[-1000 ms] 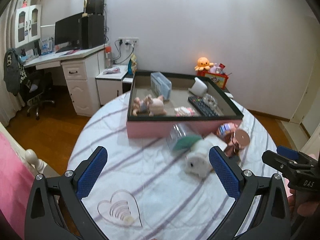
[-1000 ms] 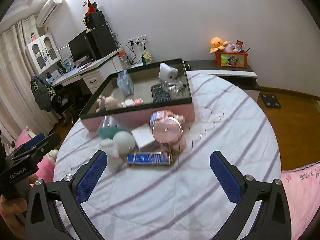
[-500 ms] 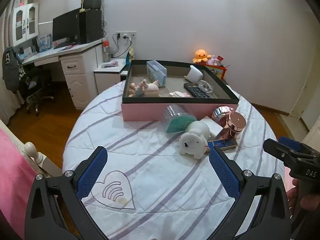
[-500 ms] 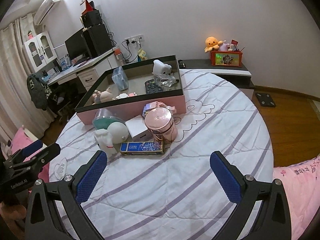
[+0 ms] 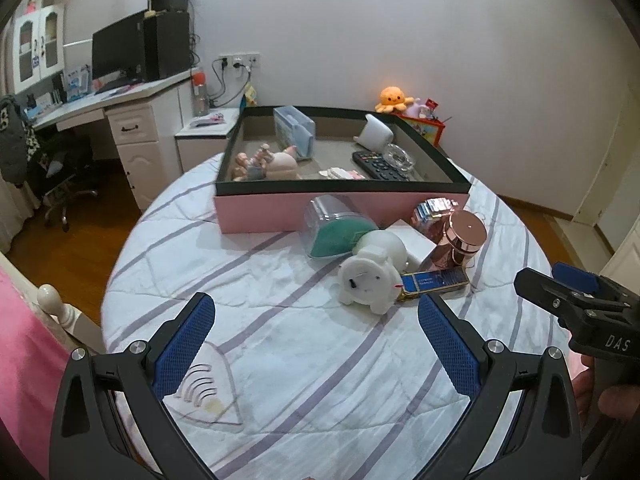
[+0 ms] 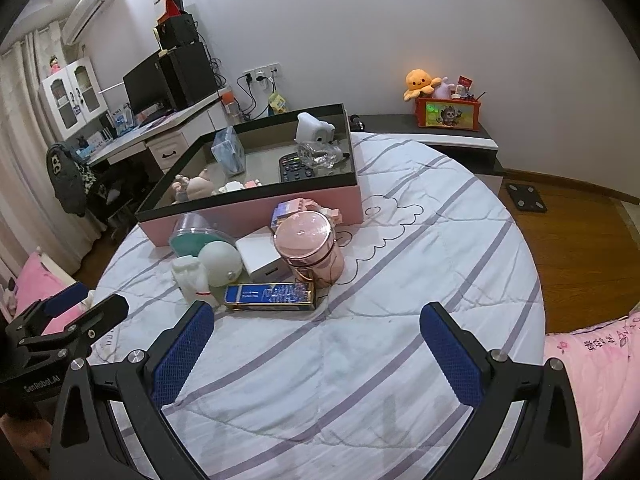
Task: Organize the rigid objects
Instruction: 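Grasp the white round-headed figure with the left tool while the right tool grasps the rose-gold jar, then carry the white figure and rose-gold jar into the box and open both tools, then withdraw both open tools from the box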
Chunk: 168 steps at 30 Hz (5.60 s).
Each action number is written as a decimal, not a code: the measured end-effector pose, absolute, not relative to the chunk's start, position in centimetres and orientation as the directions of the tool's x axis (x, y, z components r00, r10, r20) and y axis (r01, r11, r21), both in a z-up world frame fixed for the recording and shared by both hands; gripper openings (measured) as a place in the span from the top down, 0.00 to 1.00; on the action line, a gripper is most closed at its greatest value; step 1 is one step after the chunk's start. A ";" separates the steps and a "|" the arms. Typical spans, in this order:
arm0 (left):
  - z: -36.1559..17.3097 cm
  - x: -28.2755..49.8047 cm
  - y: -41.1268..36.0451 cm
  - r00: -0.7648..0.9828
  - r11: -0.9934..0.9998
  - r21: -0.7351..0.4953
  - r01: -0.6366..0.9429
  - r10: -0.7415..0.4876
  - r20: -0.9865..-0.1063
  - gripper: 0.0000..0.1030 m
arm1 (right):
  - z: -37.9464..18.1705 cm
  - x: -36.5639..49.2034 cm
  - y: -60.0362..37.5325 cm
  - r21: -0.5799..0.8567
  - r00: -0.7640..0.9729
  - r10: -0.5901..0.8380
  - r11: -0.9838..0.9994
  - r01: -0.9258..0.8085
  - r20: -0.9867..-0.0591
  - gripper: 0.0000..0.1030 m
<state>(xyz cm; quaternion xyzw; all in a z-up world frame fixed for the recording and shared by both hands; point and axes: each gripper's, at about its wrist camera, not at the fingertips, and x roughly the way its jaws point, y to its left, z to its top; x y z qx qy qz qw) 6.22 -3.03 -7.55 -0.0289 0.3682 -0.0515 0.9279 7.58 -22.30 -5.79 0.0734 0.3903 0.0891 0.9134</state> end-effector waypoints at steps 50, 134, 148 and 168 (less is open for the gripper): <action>-12.4 13.9 -6.0 0.614 0.966 -0.187 0.181 -0.260 -0.745 0.48 | -9.5 15.7 -20.6 0.174 0.603 0.268 0.962 -0.211 -0.751 0.50; -1.9 20.3 -1.2 0.797 0.981 -0.127 0.150 -0.196 -0.571 0.48 | 1.1 20.4 -18.0 0.148 0.705 0.348 0.932 -0.330 -0.618 0.53; -5.4 27.4 -2.4 0.736 0.986 -0.098 0.133 -0.165 -0.657 0.18 | -2.5 26.6 -18.1 0.143 0.679 0.290 0.954 -0.264 -0.674 0.35; -2.2 14.3 1.8 0.802 0.985 -0.143 0.095 -0.161 -0.575 0.02 | -0.4 16.5 -21.5 0.275 0.726 0.309 0.946 -0.171 -0.614 0.00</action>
